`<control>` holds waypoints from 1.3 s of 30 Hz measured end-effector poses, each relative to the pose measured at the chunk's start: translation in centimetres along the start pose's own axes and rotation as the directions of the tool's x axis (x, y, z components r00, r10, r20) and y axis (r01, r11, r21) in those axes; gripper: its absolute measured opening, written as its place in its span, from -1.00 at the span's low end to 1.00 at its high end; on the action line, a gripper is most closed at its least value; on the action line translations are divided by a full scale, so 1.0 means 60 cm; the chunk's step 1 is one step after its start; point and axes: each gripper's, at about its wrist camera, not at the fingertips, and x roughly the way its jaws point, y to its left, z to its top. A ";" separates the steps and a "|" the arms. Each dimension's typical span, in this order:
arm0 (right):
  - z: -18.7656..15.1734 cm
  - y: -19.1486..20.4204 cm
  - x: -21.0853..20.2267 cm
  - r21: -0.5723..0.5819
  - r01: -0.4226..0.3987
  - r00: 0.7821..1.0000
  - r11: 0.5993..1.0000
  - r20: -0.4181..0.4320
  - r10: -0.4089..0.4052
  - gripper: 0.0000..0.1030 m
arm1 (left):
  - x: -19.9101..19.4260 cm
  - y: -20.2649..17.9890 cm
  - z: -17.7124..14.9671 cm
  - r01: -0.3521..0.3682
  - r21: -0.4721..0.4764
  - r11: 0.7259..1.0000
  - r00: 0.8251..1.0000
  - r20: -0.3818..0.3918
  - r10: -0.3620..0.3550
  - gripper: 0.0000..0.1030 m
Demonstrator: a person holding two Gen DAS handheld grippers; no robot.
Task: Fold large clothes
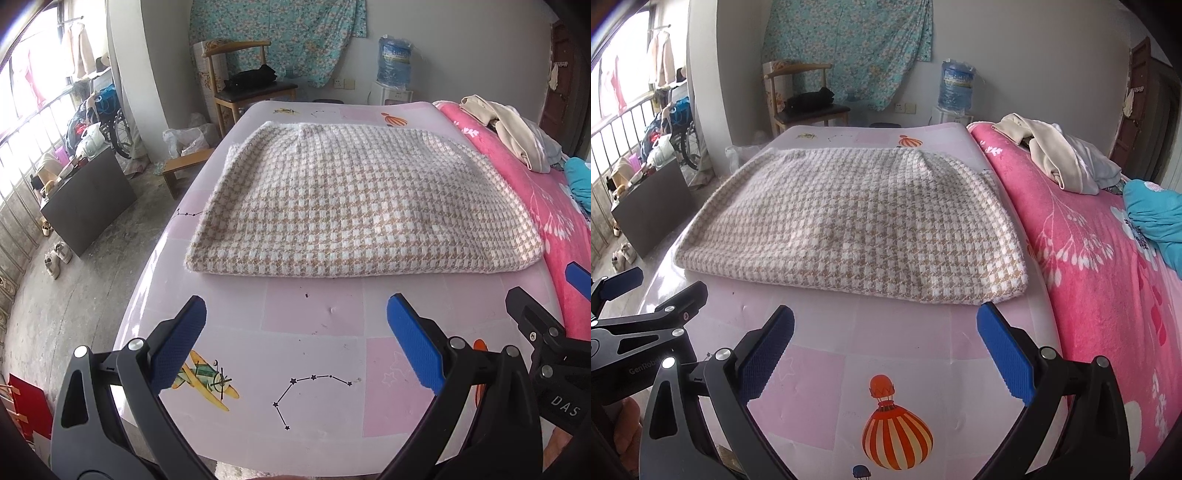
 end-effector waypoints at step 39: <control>-0.008 -0.009 0.002 0.004 0.027 0.999 1.000 -0.026 -0.027 0.88 | 0.004 -0.006 -0.006 0.029 0.009 1.000 0.999 -0.036 -0.029 0.84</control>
